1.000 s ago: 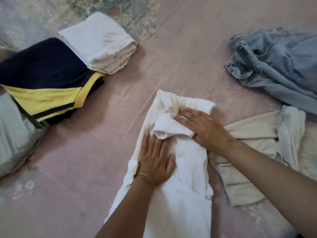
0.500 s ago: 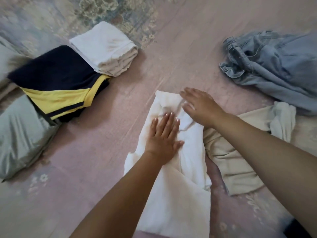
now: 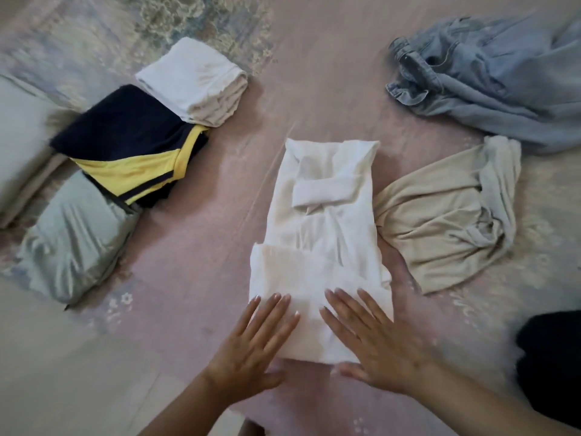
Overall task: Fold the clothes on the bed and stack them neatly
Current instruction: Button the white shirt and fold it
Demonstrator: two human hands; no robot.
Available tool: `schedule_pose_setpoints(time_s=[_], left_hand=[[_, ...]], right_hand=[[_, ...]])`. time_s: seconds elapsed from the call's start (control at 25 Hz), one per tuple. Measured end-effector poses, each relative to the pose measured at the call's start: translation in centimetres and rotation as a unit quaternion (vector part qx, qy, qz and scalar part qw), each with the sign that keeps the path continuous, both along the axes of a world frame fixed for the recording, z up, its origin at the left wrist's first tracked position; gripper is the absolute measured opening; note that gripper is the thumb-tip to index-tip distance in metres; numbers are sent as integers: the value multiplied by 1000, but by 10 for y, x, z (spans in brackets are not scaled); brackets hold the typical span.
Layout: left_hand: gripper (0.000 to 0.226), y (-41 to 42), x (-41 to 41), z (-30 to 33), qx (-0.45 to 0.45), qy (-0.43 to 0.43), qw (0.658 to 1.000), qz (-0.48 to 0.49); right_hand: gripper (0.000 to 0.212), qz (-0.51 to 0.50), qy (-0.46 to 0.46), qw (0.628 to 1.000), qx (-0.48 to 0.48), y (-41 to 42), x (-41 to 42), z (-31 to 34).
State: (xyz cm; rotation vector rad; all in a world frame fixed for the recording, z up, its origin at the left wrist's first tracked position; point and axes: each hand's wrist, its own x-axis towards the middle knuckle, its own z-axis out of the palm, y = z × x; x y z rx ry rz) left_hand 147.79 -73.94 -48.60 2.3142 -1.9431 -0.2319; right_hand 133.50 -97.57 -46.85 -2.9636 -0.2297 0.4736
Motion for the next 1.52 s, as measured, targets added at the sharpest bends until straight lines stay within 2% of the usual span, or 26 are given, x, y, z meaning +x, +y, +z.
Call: schedule_pose_setpoints(time_s=[0.12, 0.2, 0.24, 0.32, 0.36, 0.4, 0.48, 0.52, 0.6, 0.64, 0.68, 0.72, 0.76, 0.8, 0.84, 0.96, 1.04, 1.08, 1.16, 1.2, 1.28, 1.32, 1.36, 1.4, 1.48, 1.52], left_hand=[[43, 11, 17, -11, -83, -19, 996, -7], [39, 3, 27, -14, -120, -7, 992, -26], [36, -2, 31, -12, -127, 28, 991, -27], [9, -10, 35, 2, -89, 181, 979, 37], [23, -14, 44, 12, -44, 284, 952, 107], [32, -19, 57, 21, 0, 367, 915, 167], [31, -42, 100, 34, 0, 477, 833, 279], [26, -58, 124, 37, -36, 553, 754, 354], [35, -92, 156, 46, -141, 703, 509, 476], [46, -103, 160, 44, -171, 722, 435, 510], [53, -110, 153, 40, -173, 708, 434, 530], [53, -116, 142, 34, -152, 676, 477, 541], [48, -121, 131, 29, -123, 631, 537, 547], [43, -126, 124, 25, -103, 577, 592, 553], [37, -130, 121, 21, -109, 535, 628, 554], [18, -148, 131, 18, -234, 497, 663, 508], [18, -161, 143, 17, -289, 451, 681, 500], [21, -169, 149, 13, -287, 443, 684, 503], [29, -186, 161, -2, -196, 415, 715, 527], [34, -190, 165, -7, -134, 393, 732, 540], [37, -190, 167, -17, -65, 358, 740, 566], [36, -187, 166, -17, -44, 336, 742, 578], [35, -184, 165, -14, -24, 304, 750, 586], [35, -183, 164, -10, -22, 256, 769, 585], [46, -193, 164, -7, -101, 118, 847, 508], [51, -200, 166, -6, -131, 59, 900, 412]], right_hand=[[109, -24, 96, 995, -31, 5, -35, -4], [99, -89, 76, 993, -29, -6, -38, -6], [86, -107, 56, 993, -5, -13, -38, -8], [56, -192, 37, 970, 148, -22, -31, -3], [44, -268, 57, 933, 234, -30, -22, 2], [36, -348, 91, 881, 308, -40, -9, 9], [24, -472, 77, 778, 407, -71, 27, 19], [19, -520, 32, 720, 458, -87, 45, 24], [26, -579, -24, 596, 556, -108, 79, 29], [32, -590, -21, 575, 566, -109, 89, 27], [34, -599, -15, 587, 545, -103, 96, 22], [34, -606, -18, 601, 521, -96, 101, 15], [34, -615, -33, 602, 508, -89, 105, 9], [35, -631, -46, 589, 504, -83, 109, 4], [35, -644, -56, 572, 505, -79, 112, 1], [31, -662, -121, 539, 507, -83, 125, 0], [28, -652, -210, 541, 488, -88, 138, -1], [26, -651, -232, 539, 481, -91, 146, -3], [29, -683, -198, 531, 460, -98, 159, -12], [35, -712, -150, 525, 442, -102, 163, -17], [42, -749, -45, 529, 396, -109, 165, -21], [42, -754, -18, 550, 359, -110, 165, -20], [41, -750, -9, 590, 301, -108, 167, -18], [45, -731, -34, 646, 217, -105, 170, -16], [57, -596, -162, 783, 76, -96, 185, -9], [60, -498, -191, 844, 56, -95, 196, -10]])
